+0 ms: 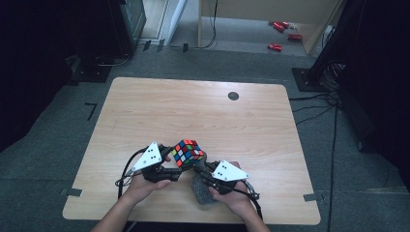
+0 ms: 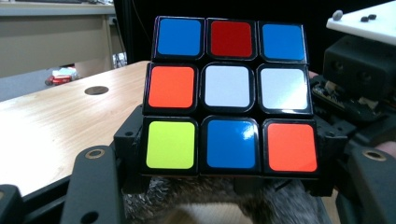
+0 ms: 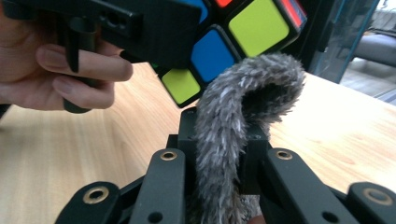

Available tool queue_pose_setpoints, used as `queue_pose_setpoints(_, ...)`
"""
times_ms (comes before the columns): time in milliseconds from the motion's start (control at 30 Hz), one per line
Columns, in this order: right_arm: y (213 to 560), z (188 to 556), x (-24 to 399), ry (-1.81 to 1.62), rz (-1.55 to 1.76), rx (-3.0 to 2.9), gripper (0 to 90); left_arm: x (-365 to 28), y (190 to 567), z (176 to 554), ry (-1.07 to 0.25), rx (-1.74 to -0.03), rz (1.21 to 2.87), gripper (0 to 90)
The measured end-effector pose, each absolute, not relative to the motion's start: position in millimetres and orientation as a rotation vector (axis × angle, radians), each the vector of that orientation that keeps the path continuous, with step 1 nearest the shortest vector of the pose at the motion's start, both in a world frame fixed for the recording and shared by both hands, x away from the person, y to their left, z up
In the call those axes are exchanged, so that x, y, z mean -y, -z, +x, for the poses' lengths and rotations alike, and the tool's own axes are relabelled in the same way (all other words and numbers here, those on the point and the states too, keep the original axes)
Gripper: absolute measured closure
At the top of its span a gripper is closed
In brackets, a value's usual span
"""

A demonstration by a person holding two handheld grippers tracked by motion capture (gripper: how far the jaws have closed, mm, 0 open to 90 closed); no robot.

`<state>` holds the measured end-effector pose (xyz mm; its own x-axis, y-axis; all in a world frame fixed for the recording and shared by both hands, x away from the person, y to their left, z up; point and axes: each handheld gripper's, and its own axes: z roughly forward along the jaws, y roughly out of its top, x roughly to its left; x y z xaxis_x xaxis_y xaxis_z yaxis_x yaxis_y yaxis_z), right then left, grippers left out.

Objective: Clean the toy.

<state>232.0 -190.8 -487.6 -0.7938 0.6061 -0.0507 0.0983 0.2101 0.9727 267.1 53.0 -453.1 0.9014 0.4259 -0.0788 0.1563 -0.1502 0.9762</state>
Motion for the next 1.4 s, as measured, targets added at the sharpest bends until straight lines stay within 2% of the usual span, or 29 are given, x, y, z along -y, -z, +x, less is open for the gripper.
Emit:
queue_pose_setpoints(167, 481, 236, 204, -1.606, 0.676, -1.968, 78.0, -53, 454, 267, -0.242, -0.443, 1.735, 34.9)
queue_pose_setpoints(267, 483, 234, 203, -1.578, 0.633, -1.974, 78.3, -51, 450, 266, -0.192, -0.442, 1.697, 34.9)
queue_pose_setpoints(467, 493, 228, 183, -1.537, 0.567, -2.069, 77.5, -49, 454, 265, -0.227, -0.431, 1.750, 34.9)
queue_pose_setpoints(700, 486, 234, 198, -1.578, 0.648, -1.988, 78.0, -49, 455, 266, -0.213, -0.438, 1.747, 35.0)
queue_pose_setpoints(967, 495, 228, 181, -1.553, 0.579, -2.071, 77.6, -49, 454, 266, -0.218, -0.444, 1.744, 34.9)
queue_pose_setpoints(1233, 486, 232, 198, -1.568, 0.623, -1.992, 78.1, -50, 454, 267, -0.233, -0.446, 1.754, 34.9)
queue_pose_setpoints(1400, 493, 229, 186, -1.561, 0.594, -2.044, 77.8, -49, 454, 267, -0.232, -0.440, 1.754, 35.0)
